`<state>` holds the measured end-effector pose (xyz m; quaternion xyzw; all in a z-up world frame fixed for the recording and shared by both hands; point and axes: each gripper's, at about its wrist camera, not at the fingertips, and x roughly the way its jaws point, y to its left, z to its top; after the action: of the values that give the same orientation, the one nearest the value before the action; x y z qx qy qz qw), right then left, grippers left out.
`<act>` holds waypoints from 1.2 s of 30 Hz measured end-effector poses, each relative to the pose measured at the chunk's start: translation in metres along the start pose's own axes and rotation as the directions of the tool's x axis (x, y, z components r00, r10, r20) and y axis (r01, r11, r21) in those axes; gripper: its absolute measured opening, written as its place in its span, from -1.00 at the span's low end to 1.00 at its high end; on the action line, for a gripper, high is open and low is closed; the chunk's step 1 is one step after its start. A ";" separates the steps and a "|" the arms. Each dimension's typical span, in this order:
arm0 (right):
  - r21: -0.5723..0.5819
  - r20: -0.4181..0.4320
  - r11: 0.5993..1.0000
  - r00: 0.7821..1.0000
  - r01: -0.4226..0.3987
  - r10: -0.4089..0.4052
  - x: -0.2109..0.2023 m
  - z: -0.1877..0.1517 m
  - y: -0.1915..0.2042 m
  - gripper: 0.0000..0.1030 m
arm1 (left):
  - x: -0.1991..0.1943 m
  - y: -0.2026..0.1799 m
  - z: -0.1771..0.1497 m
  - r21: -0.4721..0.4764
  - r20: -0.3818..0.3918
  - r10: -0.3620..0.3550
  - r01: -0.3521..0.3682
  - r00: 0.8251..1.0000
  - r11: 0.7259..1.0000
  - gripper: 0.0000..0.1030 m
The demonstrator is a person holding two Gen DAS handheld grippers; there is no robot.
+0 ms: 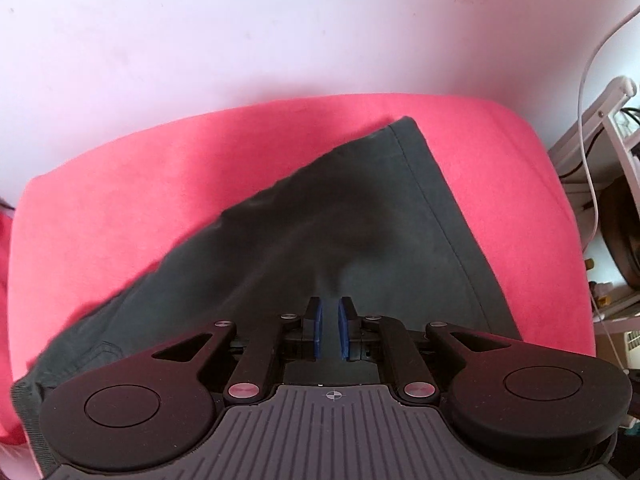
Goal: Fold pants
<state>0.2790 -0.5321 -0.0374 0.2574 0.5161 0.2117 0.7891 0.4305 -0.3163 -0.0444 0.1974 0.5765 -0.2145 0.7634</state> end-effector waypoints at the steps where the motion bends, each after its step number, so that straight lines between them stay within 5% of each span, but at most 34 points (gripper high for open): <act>1: 0.015 -0.001 1.000 1.000 -0.017 0.017 -0.001 0.002 -0.003 0.48 | 0.001 0.000 -0.001 0.003 -0.004 -0.009 0.009 1.000 1.000 0.49; 12: 0.024 0.015 0.999 0.999 -0.031 0.031 -0.001 0.007 -0.003 0.48 | 0.006 0.003 -0.003 0.001 -0.003 0.004 -0.004 1.000 1.000 0.49; 17: 0.180 0.065 0.983 0.998 -0.036 0.025 -0.007 0.016 -0.019 0.48 | 0.003 0.006 -0.009 -0.004 -0.011 0.022 -0.022 1.000 1.000 0.49; 21: 0.038 0.159 0.999 0.987 0.009 -0.015 -0.015 0.023 0.002 0.48 | -0.001 0.013 -0.015 -0.027 -0.013 0.030 -0.030 0.999 0.999 0.49; 26: -0.125 0.172 0.991 0.982 -0.053 0.074 0.006 0.048 0.026 0.48 | -0.002 0.017 -0.019 -0.041 -0.019 0.039 -0.039 0.999 0.998 0.49; 31: -0.205 0.074 0.966 0.982 -0.155 0.173 0.039 0.076 0.026 0.55 | -0.004 0.020 -0.023 -0.049 -0.024 0.046 -0.047 0.999 0.998 0.49; 33: -0.230 -0.023 0.955 0.982 -0.187 0.187 0.051 0.075 0.026 0.58 | -0.002 0.023 -0.023 -0.053 -0.032 0.050 -0.051 0.998 0.997 0.49; 36: -0.292 -0.208 0.910 0.949 -0.293 0.239 0.048 0.055 0.023 0.56 | 0.001 0.028 -0.023 -0.060 -0.036 0.048 -0.050 0.998 0.997 0.49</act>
<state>0.3460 -0.4955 -0.0385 0.1755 0.4994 0.4190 0.7377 0.4281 -0.2803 -0.0501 0.1918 0.5908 -0.1748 0.7639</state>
